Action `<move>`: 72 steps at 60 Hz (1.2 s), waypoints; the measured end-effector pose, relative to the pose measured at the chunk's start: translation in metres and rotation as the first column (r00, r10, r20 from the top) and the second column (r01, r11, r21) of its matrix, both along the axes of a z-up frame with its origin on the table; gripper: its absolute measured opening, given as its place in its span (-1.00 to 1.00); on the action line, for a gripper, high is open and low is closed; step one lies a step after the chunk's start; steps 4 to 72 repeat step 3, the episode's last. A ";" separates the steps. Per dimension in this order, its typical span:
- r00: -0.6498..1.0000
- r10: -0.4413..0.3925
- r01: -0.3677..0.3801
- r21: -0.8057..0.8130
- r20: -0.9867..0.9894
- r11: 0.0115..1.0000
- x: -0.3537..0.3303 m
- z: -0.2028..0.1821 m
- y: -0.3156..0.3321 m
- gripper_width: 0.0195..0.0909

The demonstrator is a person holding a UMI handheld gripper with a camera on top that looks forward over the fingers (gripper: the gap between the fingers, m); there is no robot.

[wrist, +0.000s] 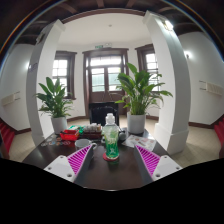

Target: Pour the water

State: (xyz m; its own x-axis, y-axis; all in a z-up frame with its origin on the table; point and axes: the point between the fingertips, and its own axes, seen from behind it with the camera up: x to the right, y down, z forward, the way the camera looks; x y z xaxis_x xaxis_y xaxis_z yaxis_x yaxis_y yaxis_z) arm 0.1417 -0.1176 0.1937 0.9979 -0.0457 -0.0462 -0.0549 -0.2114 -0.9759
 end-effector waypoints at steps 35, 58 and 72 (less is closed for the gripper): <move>1.000 -0.005 0.005 0.000 0.007 1.000 -0.001 0.000 0.000 0.80; 1.000 -0.005 0.005 0.000 0.007 1.000 -0.001 0.000 0.000 0.80; 1.000 -0.005 0.005 0.000 0.007 1.000 -0.001 0.000 0.000 0.80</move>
